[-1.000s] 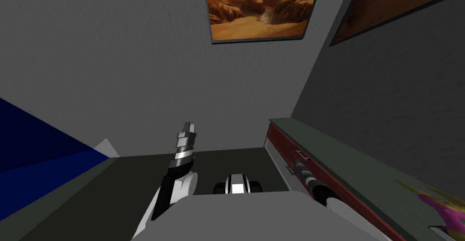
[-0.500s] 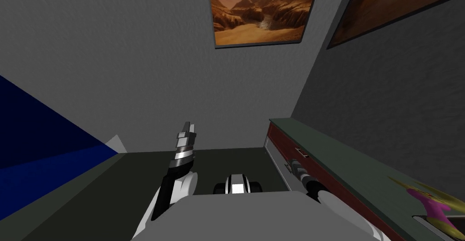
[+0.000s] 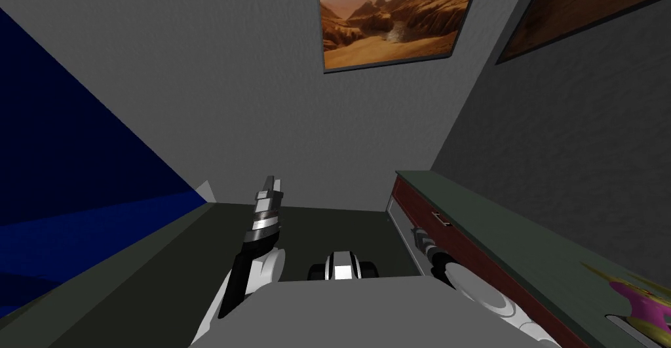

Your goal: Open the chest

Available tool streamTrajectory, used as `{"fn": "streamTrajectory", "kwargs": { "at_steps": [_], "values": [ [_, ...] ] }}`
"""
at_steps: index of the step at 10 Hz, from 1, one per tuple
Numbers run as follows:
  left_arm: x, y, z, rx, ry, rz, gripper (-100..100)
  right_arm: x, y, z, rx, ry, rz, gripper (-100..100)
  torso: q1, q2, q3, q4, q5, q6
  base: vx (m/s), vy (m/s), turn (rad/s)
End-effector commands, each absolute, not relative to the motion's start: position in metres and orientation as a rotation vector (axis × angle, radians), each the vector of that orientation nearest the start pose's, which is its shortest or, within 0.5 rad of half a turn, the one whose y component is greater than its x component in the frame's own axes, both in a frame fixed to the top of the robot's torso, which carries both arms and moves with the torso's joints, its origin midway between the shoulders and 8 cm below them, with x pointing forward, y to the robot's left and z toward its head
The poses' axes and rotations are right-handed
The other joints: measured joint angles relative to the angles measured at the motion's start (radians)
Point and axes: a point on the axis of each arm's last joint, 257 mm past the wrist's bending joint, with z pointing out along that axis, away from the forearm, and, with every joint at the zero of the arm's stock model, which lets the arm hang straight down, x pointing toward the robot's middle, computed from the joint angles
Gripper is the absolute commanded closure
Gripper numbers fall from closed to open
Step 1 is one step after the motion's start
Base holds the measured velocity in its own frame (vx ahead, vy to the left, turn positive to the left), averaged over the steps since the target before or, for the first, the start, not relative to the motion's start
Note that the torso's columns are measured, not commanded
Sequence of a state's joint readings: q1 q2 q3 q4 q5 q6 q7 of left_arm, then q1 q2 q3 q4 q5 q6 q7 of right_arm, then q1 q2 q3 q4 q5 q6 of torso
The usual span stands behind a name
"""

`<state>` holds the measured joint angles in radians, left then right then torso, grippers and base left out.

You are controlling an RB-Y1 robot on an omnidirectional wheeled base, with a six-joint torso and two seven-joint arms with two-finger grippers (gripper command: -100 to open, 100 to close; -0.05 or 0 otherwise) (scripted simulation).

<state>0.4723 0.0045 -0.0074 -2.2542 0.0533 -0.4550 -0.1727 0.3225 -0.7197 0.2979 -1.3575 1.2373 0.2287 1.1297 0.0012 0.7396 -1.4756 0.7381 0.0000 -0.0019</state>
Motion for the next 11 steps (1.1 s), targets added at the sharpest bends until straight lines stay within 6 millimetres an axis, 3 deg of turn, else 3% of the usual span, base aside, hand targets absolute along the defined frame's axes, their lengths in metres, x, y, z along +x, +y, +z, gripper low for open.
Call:
{"fn": "streamTrajectory", "kwargs": {
  "at_steps": [1, 3, 5, 11],
  "values": [
    [0.358, 0.282, 0.013, -0.659, 0.661, -1.184, 0, 0.356, -0.479, -0.453, -1.492, 1.839, -1.052, 100, -0.001, 0.001, 0.001, 0.001, 0.0, 0.003, -0.092, 0.002, -0.066],
    [0.358, 0.282, 0.013, -0.659, 0.662, -1.183, 0, 0.364, -0.494, -0.456, -1.494, 1.867, -1.08, 100, -0.002, -0.008, -0.004, -0.002, 0.0, 0.002, -0.079, 0.018, 0.161],
    [0.358, 0.282, 0.013, -0.659, 0.661, -1.184, 0, 0.372, -0.495, -0.464, -1.492, 1.894, -1.062, 100, 0.0, 0.003, 0.003, 0.001, 0.0, 0.003, -0.151, 0.027, 0.113],
    [0.358, 0.282, 0.013, -0.659, 0.662, -1.183, 0, 0.395, -0.527, -0.464, -1.465, 1.963, -1.113, 100, -0.002, 0.0, 0.001, 0.001, 0.0, 0.003, -0.08, 0.016, 0.086]
  ]
}}
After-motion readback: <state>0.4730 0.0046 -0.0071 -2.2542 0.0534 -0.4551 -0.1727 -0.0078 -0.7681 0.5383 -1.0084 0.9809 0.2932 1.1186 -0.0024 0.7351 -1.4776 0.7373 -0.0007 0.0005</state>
